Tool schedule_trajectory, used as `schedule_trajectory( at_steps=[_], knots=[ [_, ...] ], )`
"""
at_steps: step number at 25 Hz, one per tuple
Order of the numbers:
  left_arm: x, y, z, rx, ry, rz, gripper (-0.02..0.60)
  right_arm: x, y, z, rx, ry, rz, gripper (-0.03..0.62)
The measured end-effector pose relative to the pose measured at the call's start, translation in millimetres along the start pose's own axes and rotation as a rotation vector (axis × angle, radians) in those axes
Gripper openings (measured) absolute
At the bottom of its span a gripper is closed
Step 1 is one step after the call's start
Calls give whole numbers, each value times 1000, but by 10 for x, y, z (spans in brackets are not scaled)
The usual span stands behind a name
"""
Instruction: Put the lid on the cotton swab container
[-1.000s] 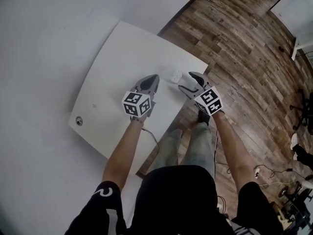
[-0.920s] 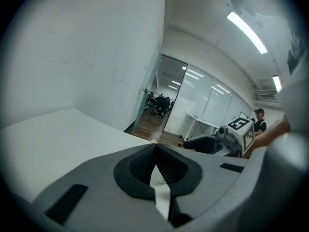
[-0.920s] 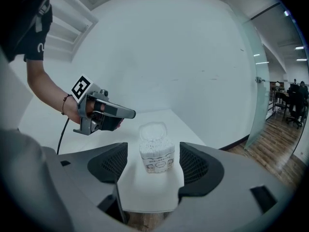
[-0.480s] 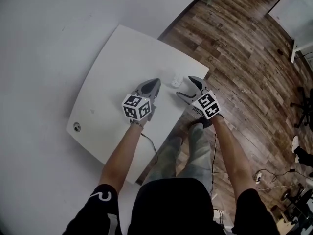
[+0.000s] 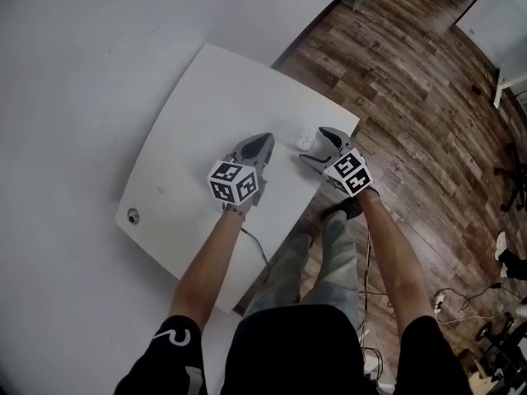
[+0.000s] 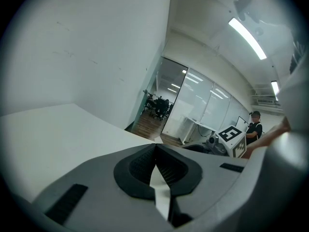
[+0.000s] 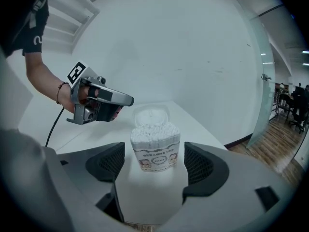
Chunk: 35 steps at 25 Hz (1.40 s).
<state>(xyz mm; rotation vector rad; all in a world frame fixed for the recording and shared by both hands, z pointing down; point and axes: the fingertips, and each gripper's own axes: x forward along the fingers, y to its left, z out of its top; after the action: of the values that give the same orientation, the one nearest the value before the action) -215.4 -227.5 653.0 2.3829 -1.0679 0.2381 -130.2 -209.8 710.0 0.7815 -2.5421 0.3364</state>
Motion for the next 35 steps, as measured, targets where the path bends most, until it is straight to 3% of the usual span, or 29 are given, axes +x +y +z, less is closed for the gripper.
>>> schedule_trajectory(
  at_steps=[15, 30, 35],
  knots=[
    [156, 61, 3, 12, 17, -38, 25, 188, -52, -14, 78, -22, 22, 367],
    [254, 107, 28, -33, -9, -70, 28, 217, -70, -12, 75, -31, 19, 363],
    [288, 73, 46, -62, -30, -107, 106, 239, -50, -27, 70, -25, 26, 364]
  ],
)
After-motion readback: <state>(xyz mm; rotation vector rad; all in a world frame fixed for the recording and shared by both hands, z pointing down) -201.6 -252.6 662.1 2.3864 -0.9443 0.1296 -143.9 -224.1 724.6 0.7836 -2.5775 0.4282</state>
